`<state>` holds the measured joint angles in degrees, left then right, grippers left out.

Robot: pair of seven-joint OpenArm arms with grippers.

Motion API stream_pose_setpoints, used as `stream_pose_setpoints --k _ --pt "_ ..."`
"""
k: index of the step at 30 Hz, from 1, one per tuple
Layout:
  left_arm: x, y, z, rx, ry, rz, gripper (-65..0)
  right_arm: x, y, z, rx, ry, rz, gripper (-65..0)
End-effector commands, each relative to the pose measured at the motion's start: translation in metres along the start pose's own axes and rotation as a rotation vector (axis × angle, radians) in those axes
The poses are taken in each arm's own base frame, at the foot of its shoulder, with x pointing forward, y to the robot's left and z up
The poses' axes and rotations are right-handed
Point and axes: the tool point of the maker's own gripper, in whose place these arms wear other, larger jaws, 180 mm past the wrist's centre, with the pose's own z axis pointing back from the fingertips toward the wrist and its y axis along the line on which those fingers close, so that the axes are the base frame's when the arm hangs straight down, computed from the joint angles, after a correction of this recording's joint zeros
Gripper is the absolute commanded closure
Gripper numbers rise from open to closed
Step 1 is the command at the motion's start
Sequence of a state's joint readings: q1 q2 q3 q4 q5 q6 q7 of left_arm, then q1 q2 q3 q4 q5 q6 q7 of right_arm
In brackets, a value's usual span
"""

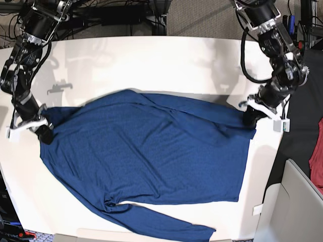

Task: Fold the T-shirt properly
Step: 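Drag the held hem across the shirt body with both grippers, then hold the hem edge and adjust it flat with both grippers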

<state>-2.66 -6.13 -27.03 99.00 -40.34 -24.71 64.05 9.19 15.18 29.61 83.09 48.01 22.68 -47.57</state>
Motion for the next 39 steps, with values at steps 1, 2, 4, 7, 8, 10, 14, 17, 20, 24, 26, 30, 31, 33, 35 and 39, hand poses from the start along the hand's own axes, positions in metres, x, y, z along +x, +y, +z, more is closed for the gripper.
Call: stream_pose_setpoints --k 1,2,4,7,8,10,14,17,20,24,26,30,31,33,35,39 --pt "0.022 -0.004 -0.002 -0.026 -0.067 -0.007 -0.1 0.026 0.005 -0.001 0.023 -0.072 0.014 0.0" --pt "0.022 -0.003 -0.006 -0.03 -0.064 0.006 -0.1 0.027 0.003 -0.003 0.022 -0.07 0.005 0.0" --pt "0.024 0.001 -0.013 -0.036 -0.062 0.035 -0.1 0.031 0.0 -0.01 0.022 -0.086 -0.019 0.0" --pt "0.029 0.002 -0.022 -0.046 -0.069 0.061 -0.1 0.035 -0.004 -0.018 0.02 -0.1 -0.051 0.0" --pt "0.032 0.002 -0.024 -0.049 -0.075 0.066 -0.1 0.036 -0.004 -0.021 0.021 -0.101 -0.062 0.0" --pt "0.036 0.003 -0.027 -0.053 -0.091 0.077 -0.1 0.038 -0.005 -0.026 0.023 -0.102 -0.081 0.0" --pt "0.042 0.004 -0.03 -0.057 -0.104 0.086 -0.1 0.04 -0.008 -0.035 0.024 -0.1 -0.115 0.0" --pt "0.044 0.011 -0.027 -0.041 -0.116 0.103 -0.1 0.042 -0.015 -0.035 0.012 -0.11 -0.139 0.0" --pt "0.055 0.026 -0.018 -0.011 -0.164 0.137 -0.1 0.042 -0.023 -0.033 -0.003 -0.12 -0.167 0.0" --pt "0.052 0.044 -0.014 0.021 -0.164 0.17 -0.1 0.04 -0.043 -0.027 -0.039 -0.135 -0.22 0.0" --pt "0.052 0.048 -0.013 0.028 -0.159 0.172 -0.1 0.036 -0.051 -0.025 -0.053 -0.135 -0.246 0.0" --pt "0.046 0.05 -0.017 0.024 -0.141 0.186 -0.1 0.033 -0.054 -0.025 -0.059 -0.131 -0.258 0.0" --pt "0.043 0.049 -0.019 0.021 -0.135 0.193 -0.1 0.031 -0.053 -0.025 -0.058 -0.128 -0.259 0.0" --pt "0.038 0.05 -0.023 0.016 -0.123 0.21 -0.1 0.03 -0.053 -0.026 -0.058 -0.127 -0.26 0.0" --pt "0.043 0.048 -0.026 0.007 -0.129 0.219 -0.2 0.025 -0.049 -0.029 -0.05 -0.123 -0.275 0.0" --pt "0.04 0.05 -0.03 0.004 -0.119 0.231 -4.8 0.022 -0.048 -0.03 -0.049 -0.12 -0.279 0.0"
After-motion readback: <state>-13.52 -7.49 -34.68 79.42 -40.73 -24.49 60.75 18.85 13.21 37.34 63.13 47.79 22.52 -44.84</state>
